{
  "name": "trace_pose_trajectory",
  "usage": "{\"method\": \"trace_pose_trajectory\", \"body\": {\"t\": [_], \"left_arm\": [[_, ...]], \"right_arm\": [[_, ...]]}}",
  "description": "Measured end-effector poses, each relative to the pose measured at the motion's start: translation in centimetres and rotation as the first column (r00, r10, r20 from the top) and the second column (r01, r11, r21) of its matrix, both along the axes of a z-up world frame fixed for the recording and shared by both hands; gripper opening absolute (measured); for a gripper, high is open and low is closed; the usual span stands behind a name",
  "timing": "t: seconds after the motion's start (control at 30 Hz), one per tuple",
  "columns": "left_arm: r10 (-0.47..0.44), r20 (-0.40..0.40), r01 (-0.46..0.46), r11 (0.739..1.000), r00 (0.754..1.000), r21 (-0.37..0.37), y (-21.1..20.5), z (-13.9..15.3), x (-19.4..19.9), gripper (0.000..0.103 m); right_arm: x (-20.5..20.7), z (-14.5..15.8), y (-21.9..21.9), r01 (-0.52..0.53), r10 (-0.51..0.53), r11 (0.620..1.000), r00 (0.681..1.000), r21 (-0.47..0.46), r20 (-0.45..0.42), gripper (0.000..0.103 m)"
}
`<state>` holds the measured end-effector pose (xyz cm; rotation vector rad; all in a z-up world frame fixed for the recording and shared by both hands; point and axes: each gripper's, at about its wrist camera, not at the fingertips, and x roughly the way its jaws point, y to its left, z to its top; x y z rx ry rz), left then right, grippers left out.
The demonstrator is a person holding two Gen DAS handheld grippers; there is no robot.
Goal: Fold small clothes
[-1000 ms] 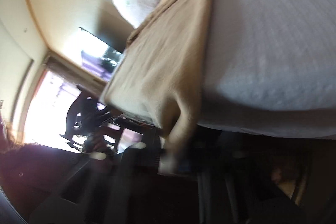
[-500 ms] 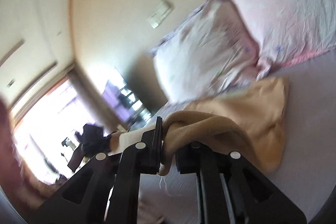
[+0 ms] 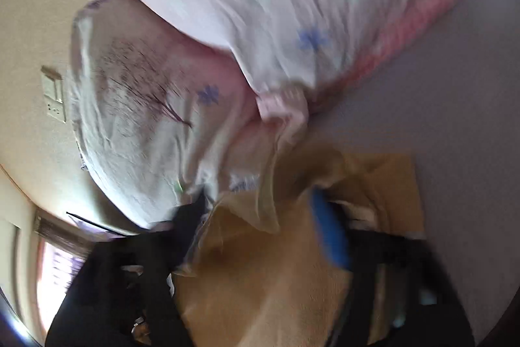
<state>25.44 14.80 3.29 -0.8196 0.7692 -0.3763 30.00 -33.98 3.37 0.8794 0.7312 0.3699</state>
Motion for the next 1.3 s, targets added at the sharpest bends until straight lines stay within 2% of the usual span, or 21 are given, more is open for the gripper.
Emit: {"method": "trace_pose_trajectory", "body": {"t": [0.03,0.07,0.2,0.27,0.3,0.33,0.4,0.47,0.53,0.63,0.67,0.7,0.8,0.9,0.97,1.03,1.1,1.17,1.23,1.27,1.3], "left_arm": [[0.011,0.010,-0.011,1.000,1.000,0.014,0.4,0.5,-0.6,0.051],[0.007,0.017,-0.007,1.000,1.000,0.031,0.9,1.4,-1.3,0.053],[-0.042,-0.002,0.042,0.996,0.999,0.083,1.6,2.6,-3.8,0.061],[-0.067,-0.028,0.069,0.993,0.997,0.095,1.7,2.2,-5.0,0.062],[-0.081,-0.045,0.085,0.992,0.996,0.098,1.3,1.7,-5.3,0.063],[-0.090,-0.061,0.096,0.990,0.994,0.101,1.0,1.4,-5.4,0.063],[-0.115,-0.099,0.125,0.986,0.988,0.106,0.0,0.4,-5.7,0.063],[-0.127,-0.130,0.143,0.982,0.983,0.122,-0.4,-0.7,-6.2,0.063],[-0.137,-0.149,0.158,0.978,0.979,0.139,-1.1,-1.4,-6.3,0.062],[-0.114,-0.155,0.139,0.976,0.981,0.166,-2.1,-2.1,-6.4,0.054],[-0.098,-0.179,0.129,0.977,0.979,0.169,-2.3,-2.3,-6.2,0.031],[-0.094,-0.198,0.124,0.982,0.976,0.142,-2.4,-2.7,-6.0,0.021],[-0.077,-0.181,0.095,0.991,0.980,0.093,-2.5,-1.5,-5.9,0.017],[-0.110,-0.093,0.119,0.988,0.990,0.101,-4.7,2.5,-5.9,0.017],[-0.163,-0.027,0.165,0.979,0.986,0.118,-7.9,5.5,-5.6,0.017],[-0.239,0.021,0.235,0.965,0.971,0.115,-11.9,7.6,-4.9,0.017],[-0.337,0.054,0.329,0.936,0.940,0.123,-17.5,8.5,-3.7,0.018],[-0.422,0.036,0.417,0.903,0.906,0.102,-23.5,7.8,-2.3,0.020],[-0.514,-0.007,0.513,0.856,0.858,0.060,-28.8,6.2,-0.9,0.025],[-0.546,-0.009,0.546,0.837,0.838,0.041,-30.6,5.6,-0.5,0.025],[-0.578,0.029,0.579,0.815,0.815,-0.016,-31.4,5.4,-0.5,0.025]], "right_arm": [[-0.8,0.7,-0.2,-0.006,0.005,1.000,0.999,0.012,0.050,0.100],[-1.2,1.0,-0.2,-0.019,0.018,1.000,0.998,0.013,0.055,0.100],[-2.5,0.9,1.4,-0.100,0.100,0.993,0.995,-0.061,0.011,0.100],[-3.5,-0.4,2.3,-0.150,0.144,0.982,0.988,-0.114,-0.060,0.100],[-3.7,-1.1,2.6,-0.157,0.137,0.972,0.983,-0.173,-0.123,0.100],[-3.9,-1.8,2.9,-0.174,0.146,0.960,0.979,-0.221,-0.140,0.097],[-4.8,-1.3,2.8,-0.157,0.142,0.956,0.987,-0.249,-0.077,0.097],[-6.3,-0.8,1.6,-0.143,0.149,0.979,0.988,-0.148,0.030,0.097],[-7.0,-0.6,0.5,-0.126,0.133,0.988,0.987,-0.084,0.090,0.098],[-7.3,-0.2,-1.3,-0.086,0.092,0.995,0.986,-0.045,0.136,0.100],[-7.5,-0.2,-1.7,-0.075,0.080,0.996,0.987,-0.037,0.141,0.100],[-7.6,-0.4,-2.4,-0.062,0.064,0.998,0.987,-0.018,0.144,0.100],[-7.2,0.4,-3.3,-0.038,0.033,0.999,0.988,0.026,0.148,0.100],[-7.9,1.1,-4.3,-0.009,-0.002,0.998,0.985,0.062,0.172,0.100],[-8.1,1.6,-4.8,0.018,-0.028,0.998,0.981,0.053,0.190,0.100],[-8.3,2.1,-5.2,0.054,-0.058,0.998,0.979,0.027,0.198,0.100],[-8.6,2.1,-5.6,0.086,-0.086,0.996,0.977,0.008,0.194,0.100],[-8.6,1.9,-5.8,0.104,-0.101,0.995,0.979,-0.011,0.180,0.100],[-8.5,1.6,-6.1,0.111,-0.107,0.994,0.981,-0.018,0.163,0.100],[-8.5,1.5,-6.1,0.112,-0.107,0.994,0.982,-0.020,0.156,0.100],[-8.5,1.4,-6.2,0.112,-0.108,0.993,0.983,-0.025,0.148,0.100]]}}
